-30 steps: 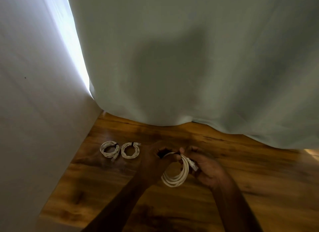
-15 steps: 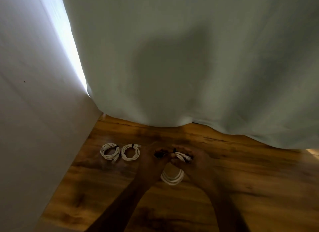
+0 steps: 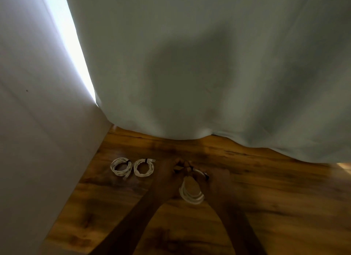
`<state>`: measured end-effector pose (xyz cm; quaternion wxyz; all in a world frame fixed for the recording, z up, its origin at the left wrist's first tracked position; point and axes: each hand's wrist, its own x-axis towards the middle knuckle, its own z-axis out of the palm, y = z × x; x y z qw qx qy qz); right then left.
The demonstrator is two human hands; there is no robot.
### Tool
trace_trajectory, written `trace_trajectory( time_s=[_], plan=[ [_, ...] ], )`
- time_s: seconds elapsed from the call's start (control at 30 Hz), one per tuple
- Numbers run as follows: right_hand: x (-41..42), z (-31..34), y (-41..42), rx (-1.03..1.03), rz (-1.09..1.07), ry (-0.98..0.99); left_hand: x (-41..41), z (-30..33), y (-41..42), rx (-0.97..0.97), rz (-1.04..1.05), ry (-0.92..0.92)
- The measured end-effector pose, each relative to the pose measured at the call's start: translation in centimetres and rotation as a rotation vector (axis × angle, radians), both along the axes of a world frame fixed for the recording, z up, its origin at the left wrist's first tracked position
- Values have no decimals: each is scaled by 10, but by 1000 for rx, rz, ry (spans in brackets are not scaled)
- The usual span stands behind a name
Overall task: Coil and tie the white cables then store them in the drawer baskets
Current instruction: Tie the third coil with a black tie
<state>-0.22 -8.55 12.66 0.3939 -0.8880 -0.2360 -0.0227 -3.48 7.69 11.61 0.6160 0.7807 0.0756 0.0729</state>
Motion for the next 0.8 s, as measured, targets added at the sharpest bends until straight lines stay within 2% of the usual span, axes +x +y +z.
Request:
trace_trajectory(
  time_s=[0.1,0.37,0.53,0.7,0.8],
  plan=[
    [0,0,0,25,-3,-2,1,4,-3,21,-31,18],
    [-5,7,3,-37,-57,-28,-5,3,-4,-51,57,112],
    [-4,3,6,-51,-34,-10,-6,0,-5,-73,45,66],
    [-9,-2,8,65,-55,96,-7,-2,-5,-96,60,48],
    [-8,-1,8,82,-72,50,-6,0,-7,-76,62,23]
  ],
)
